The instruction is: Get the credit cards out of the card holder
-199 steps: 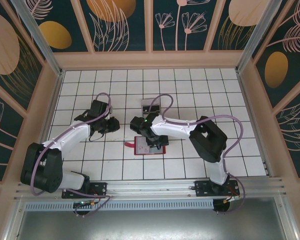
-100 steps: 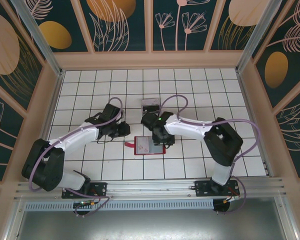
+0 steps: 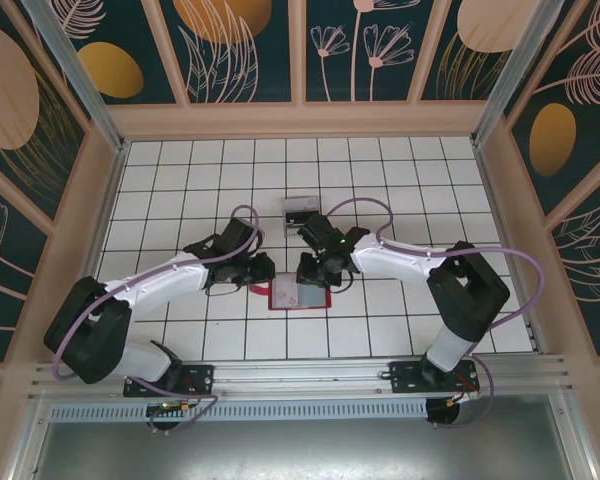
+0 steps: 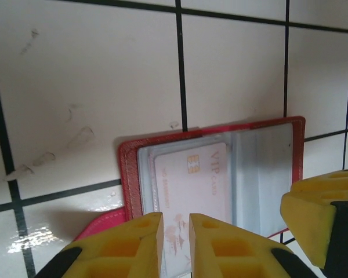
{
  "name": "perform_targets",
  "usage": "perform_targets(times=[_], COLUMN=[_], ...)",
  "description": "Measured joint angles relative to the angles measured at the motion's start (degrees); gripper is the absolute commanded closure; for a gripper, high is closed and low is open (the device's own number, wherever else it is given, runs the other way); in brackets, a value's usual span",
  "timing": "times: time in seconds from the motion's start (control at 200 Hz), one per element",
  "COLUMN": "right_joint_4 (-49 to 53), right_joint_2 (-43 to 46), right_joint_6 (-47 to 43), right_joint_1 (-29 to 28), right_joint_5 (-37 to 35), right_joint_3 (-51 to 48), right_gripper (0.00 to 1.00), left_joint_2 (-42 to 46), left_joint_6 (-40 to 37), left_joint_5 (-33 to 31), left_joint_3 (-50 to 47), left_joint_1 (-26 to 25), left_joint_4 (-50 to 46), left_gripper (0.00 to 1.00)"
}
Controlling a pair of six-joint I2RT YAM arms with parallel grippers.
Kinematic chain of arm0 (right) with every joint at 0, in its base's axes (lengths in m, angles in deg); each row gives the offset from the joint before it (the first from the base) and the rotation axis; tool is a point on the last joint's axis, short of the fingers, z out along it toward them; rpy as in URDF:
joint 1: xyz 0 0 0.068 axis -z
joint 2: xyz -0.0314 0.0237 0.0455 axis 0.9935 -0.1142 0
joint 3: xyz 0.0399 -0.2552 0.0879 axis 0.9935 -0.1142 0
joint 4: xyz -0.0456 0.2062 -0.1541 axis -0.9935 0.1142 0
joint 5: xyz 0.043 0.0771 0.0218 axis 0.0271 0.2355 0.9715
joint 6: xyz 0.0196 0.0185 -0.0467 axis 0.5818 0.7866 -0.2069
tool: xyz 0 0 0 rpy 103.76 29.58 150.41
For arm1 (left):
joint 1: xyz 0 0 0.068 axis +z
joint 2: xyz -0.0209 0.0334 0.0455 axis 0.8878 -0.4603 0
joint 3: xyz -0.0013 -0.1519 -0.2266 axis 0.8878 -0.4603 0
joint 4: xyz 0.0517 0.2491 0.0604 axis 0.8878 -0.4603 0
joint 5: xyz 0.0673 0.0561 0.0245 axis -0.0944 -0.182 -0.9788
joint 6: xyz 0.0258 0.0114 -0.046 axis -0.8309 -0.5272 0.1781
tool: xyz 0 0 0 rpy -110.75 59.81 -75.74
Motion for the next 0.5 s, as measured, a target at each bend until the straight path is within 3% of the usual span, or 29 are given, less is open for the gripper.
perform_targets(times=[0.17, 0.5], right_joint_4=[-2.67, -5.77], right_joint_2=[-0.09, -2.6], right_joint_6=[-0.26, -0.42], right_joint_1=[0.22, 0.57], right_joint_5=[2.29, 5.01], right_joint_3=[-0.37, -0.68], right_gripper=[0.88, 0.89], left_joint_2=[-1.09, -3.96], left_joint_6=[1.49, 2.6], left_joint_5=[-0.13, 0.02], left_joint_3=[-0.11, -1.44], left_joint_1=[-1.68, -2.69], left_joint_4=[0.13, 1.03], left_gripper=[0.83, 0.86])
